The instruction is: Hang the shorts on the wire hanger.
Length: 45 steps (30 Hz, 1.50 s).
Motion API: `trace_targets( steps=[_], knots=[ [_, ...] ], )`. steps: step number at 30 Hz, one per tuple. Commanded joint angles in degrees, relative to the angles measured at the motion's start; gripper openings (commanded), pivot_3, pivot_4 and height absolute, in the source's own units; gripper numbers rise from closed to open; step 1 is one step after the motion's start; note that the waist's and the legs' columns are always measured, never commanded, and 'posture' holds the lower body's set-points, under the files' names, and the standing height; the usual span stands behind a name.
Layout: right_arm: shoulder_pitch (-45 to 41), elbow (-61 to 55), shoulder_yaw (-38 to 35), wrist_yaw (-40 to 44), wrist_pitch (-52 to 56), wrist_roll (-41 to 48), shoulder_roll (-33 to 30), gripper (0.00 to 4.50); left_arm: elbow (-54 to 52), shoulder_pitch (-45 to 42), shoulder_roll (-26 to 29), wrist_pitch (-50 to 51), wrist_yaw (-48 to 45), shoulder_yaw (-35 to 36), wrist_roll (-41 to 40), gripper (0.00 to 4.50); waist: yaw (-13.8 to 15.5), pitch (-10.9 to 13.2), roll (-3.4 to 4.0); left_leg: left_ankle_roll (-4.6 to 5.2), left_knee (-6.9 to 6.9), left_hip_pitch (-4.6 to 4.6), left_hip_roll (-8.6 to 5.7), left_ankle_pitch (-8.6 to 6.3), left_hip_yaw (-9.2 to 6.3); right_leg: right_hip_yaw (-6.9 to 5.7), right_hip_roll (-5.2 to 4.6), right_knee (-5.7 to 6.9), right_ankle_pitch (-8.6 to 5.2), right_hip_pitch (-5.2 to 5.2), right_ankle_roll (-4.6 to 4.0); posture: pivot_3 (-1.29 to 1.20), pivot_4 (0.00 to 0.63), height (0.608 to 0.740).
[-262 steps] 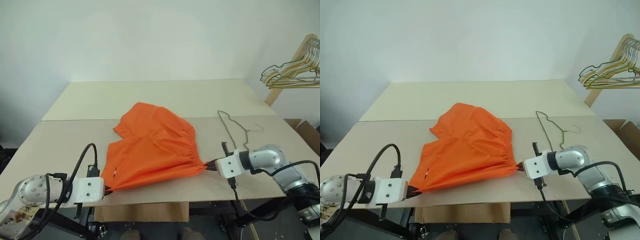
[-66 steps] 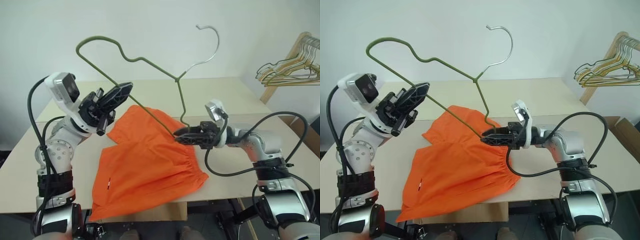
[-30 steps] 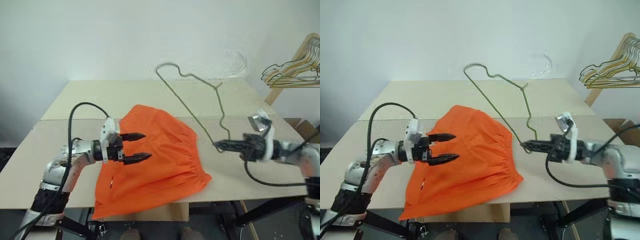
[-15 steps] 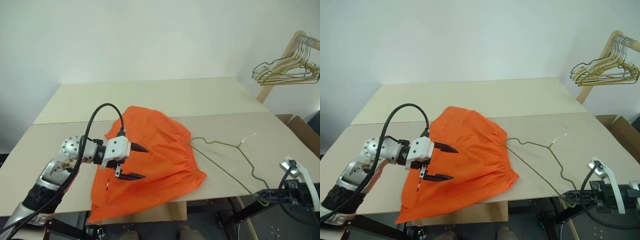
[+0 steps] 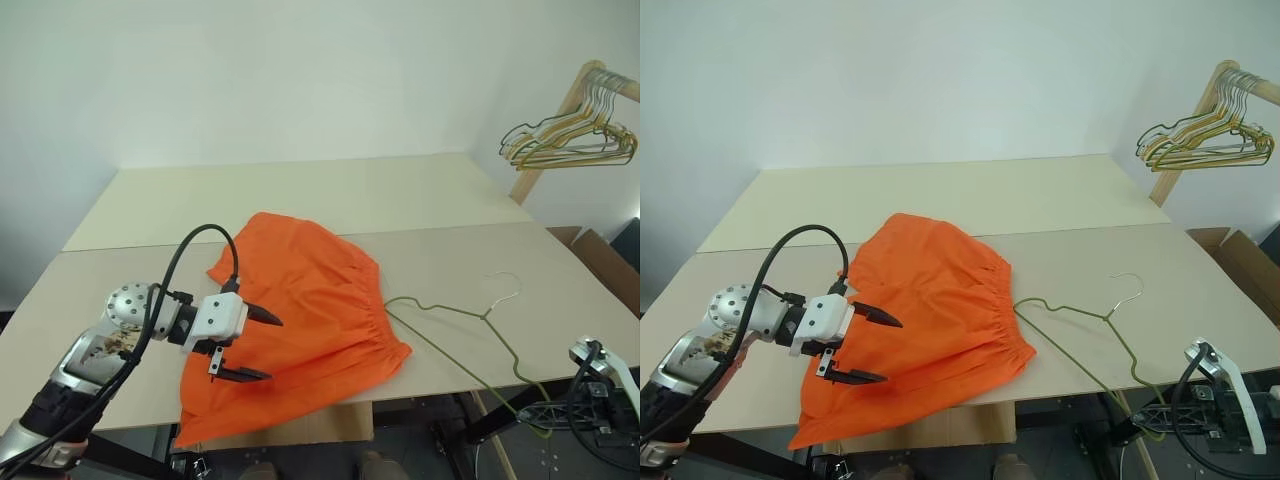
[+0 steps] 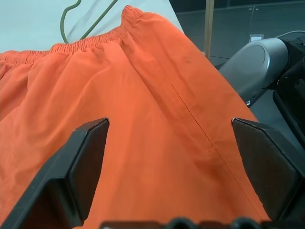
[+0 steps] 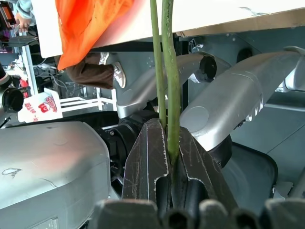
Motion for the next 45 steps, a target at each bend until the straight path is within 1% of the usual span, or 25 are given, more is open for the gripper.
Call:
trace_targets(
  steps=[1,7,11,15,21,24,29,34,38,43,45],
  knots=[
    [-0.3,-1.5,-2.6,2.3,-1.0,2.2,-0.1,0.0,-1.4,-0.6,0.2,-0.2,0.6,1.7,-0.4,4.44,0.0,0.0,0.0,0.0,0.0,0.0,0.0,0.0,0.0,0.0,0.0,0.0,0.0,0.0,0.0,-0.1,0.0,0.74],
    [-2.0,-1.7,-1.0,3.5,-1.6,2.7,0.3,0.0,-1.9,0.3,0.3,-0.3,1.3,1.4,0.0,4.44,-0.1,0.0,0.01,0.0,0.0,0.02,0.0,0.0,0.0,0.0,0.0,0.02,0.0,0.01,0.0,-0.09,0.0,0.74],
    [-4.9,-1.0,2.5,3.7,-1.8,1.9,1.4,0.0,-2.4,0.8,0.2,-0.4,1.8,1.2,0.4,4.44,0.0,0.0,0.01,0.0,0.0,0.01,0.0,0.0,0.01,0.01,0.01,0.02,0.0,0.0,0.0,-0.08,0.0,0.74],
    [-11.7,4.7,7.8,3.1,-1.7,-0.1,5.3,0.0,-3.5,1.6,0.3,-0.3,2.6,0.9,0.9,4.44,0.0,0.0,0.0,0.0,0.0,0.04,0.0,0.0,0.0,0.02,0.01,0.02,0.01,0.03,0.0,-0.06,0.0,0.74],
    [-20.2,10.1,15.0,4.0,-2.3,-3.5,7.6,0.0,-4.8,2.9,0.8,-0.1,3.4,1.3,1.4,4.44,0.2,0.0,0.1,0.0,0.0,0.03,-0.01,0.0,0.02,0.04,0.01,0.06,0.01,0.0,0.0,-0.04,0.0,0.74],
    [-22.5,11.3,18.0,4.4,-2.4,-5.0,8.0,0.0,-5.6,3.7,1.2,0.2,3.9,1.7,1.4,4.44,0.3,0.0,0.1,0.0,0.0,0.06,0.0,0.0,0.02,0.04,0.02,0.06,0.01,0.02,-0.01,-0.03,0.0,0.74],
    [-24.5,13.5,19.5,4.2,-1.2,-5.8,8.0,0.0,-6.4,4.9,1.8,0.2,4.8,1.8,1.9,4.44,0.8,0.0,0.11,0.01,0.0,0.02,-0.02,0.0,0.02,0.04,0.0,0.06,0.02,0.01,-0.01,-0.02,0.0,0.74],
    [-22.1,10.3,20.0,8.1,-1.3,-4.1,5.4,0.0,-6.8,5.3,1.9,0.3,5.0,1.8,1.8,4.44,1.5,-0.1,0.13,0.01,0.0,0.04,-0.01,0.0,0.03,0.04,0.0,0.07,0.01,0.01,-0.02,-0.03,0.0,0.74],
    [-22.0,8.1,22.2,10.9,-0.9,-3.9,4.1,0.0,-5.9,4.5,1.4,-0.6,5.1,0.6,3.2,4.44,1.6,-0.1,0.13,0.01,0.0,0.05,0.0,0.0,0.04,0.04,0.0,0.08,0.01,0.01,-0.01,-0.03,0.0,0.74],
    [-24.9,11.8,23.7,13.4,-1.6,-5.0,3.8,0.0,-5.7,3.9,0.9,-0.8,5.1,0.3,3.7,4.44,1.5,-0.1,0.13,0.01,0.0,0.05,-0.01,0.0,0.05,0.04,0.01,0.07,0.01,0.0,-0.02,-0.03,0.0,0.74],
    [-25.6,12.2,24.4,14.2,-1.9,-4.0,3.6,0.0,-5.6,4.0,0.8,-0.9,5.1,0.2,3.9,4.44,1.5,-0.1,0.13,0.01,0.0,0.06,-0.01,0.0,0.05,0.04,0.01,0.08,0.02,0.01,-0.02,-0.03,0.0,0.74]
  ],
)
